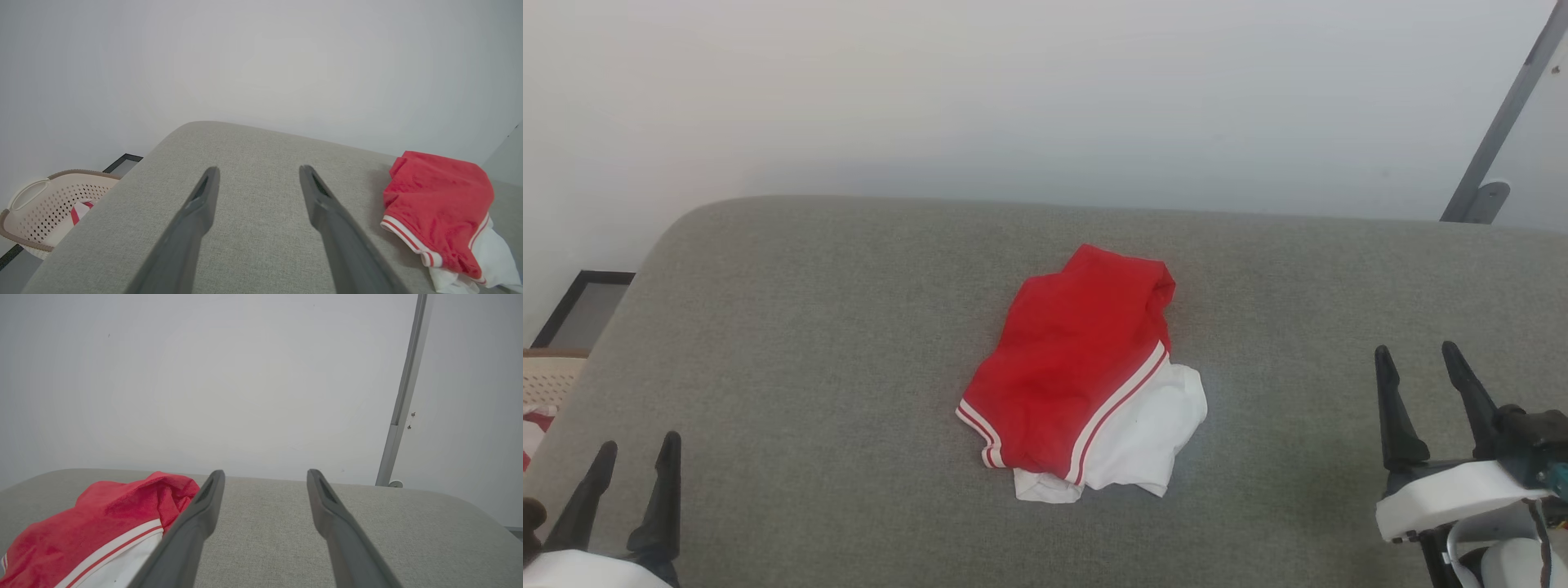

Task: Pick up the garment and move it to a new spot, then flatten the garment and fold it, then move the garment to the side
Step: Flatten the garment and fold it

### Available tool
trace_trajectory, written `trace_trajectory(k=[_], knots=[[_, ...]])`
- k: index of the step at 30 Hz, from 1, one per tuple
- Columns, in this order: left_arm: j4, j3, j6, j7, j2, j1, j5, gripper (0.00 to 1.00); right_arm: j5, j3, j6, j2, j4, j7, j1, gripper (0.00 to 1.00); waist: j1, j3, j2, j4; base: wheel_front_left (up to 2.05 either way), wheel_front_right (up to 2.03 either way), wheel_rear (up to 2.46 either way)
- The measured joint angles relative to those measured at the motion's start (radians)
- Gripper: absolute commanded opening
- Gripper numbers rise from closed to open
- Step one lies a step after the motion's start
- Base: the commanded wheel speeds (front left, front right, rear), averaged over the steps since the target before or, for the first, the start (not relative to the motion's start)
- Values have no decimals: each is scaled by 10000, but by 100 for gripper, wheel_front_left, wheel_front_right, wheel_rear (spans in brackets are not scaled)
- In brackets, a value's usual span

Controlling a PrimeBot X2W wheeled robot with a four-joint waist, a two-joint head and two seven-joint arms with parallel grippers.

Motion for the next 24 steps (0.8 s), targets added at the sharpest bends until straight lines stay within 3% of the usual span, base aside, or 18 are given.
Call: trace_trajectory(k=[10,24], knots=[[-2,-102,-82,-10,-84,-165,144,100,79,587,0,-138,616,151,64,100,0,66,0,267,0,0,0],[-453,-727,-58,213,-499,-777,284,100,1051,1925,0,-362,1406,3772,-930,100,0,787,0,1500,0,0,0]])
